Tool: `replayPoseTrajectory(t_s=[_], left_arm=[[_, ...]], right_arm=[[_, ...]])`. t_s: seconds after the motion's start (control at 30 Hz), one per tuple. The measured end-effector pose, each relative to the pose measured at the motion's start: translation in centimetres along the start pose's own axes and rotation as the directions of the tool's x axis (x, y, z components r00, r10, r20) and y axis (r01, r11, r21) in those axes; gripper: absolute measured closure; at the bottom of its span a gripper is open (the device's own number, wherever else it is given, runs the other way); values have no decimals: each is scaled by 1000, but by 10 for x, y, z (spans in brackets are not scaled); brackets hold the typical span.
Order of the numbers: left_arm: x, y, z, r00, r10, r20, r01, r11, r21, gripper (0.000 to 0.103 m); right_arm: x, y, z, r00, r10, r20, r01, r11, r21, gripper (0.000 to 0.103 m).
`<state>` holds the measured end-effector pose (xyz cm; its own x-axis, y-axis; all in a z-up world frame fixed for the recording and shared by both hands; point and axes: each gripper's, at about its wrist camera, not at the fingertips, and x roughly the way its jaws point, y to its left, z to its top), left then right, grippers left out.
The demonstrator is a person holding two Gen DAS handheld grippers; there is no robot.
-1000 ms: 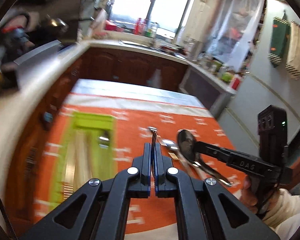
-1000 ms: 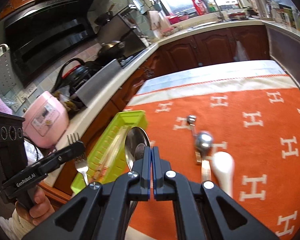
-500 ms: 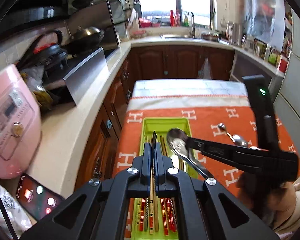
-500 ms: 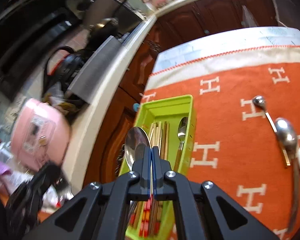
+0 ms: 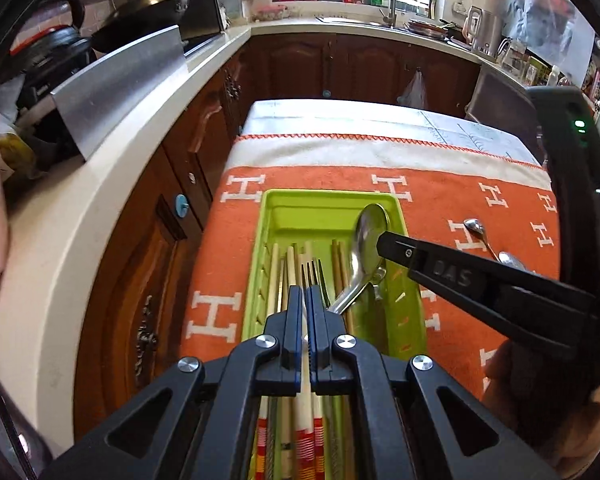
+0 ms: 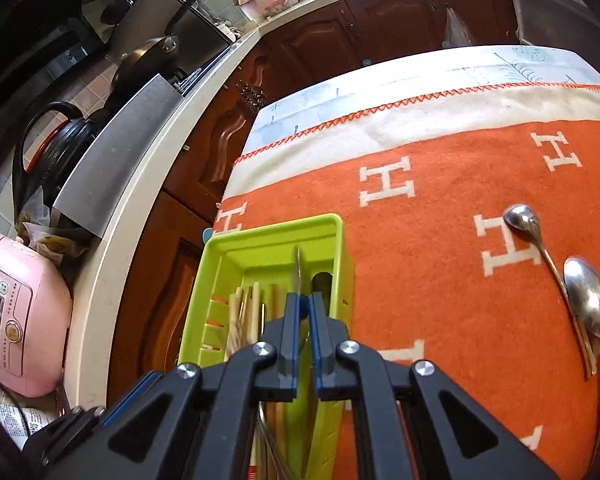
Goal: Organize utensils
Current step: 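Carry the fork and large spoon into the green tray and open both tools, then grasp the white ceramic spoon by its handle with the right tool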
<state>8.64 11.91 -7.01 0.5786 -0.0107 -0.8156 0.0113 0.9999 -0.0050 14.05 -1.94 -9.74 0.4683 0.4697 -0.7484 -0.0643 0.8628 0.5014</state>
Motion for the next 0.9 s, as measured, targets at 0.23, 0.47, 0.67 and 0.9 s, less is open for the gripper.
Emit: replayPoseTrajectory(t_s=[0.23, 0.47, 0.67, 0.9], left_arm=[[21, -1, -5, 996, -71, -53, 69, 997, -45, 103], [35, -4, -16, 982, -176, -70, 169, 981, -99, 103], [12, -9, -28, 983, -174, -60, 168, 981, -100, 98], [-22, -18, -51, 985, -164, -55, 158, 983, -94, 78]], right_arm=[[-17, -8, -4, 997, 76, -28, -78, 994, -72, 96], [-42, -10, -25, 998, 54, -40, -61, 978, -199, 96], [-60, -12, -47, 998, 38, -59, -53, 957, -285, 96], [-82, -22, -61, 997, 28, -68, -47, 950, -308, 96]])
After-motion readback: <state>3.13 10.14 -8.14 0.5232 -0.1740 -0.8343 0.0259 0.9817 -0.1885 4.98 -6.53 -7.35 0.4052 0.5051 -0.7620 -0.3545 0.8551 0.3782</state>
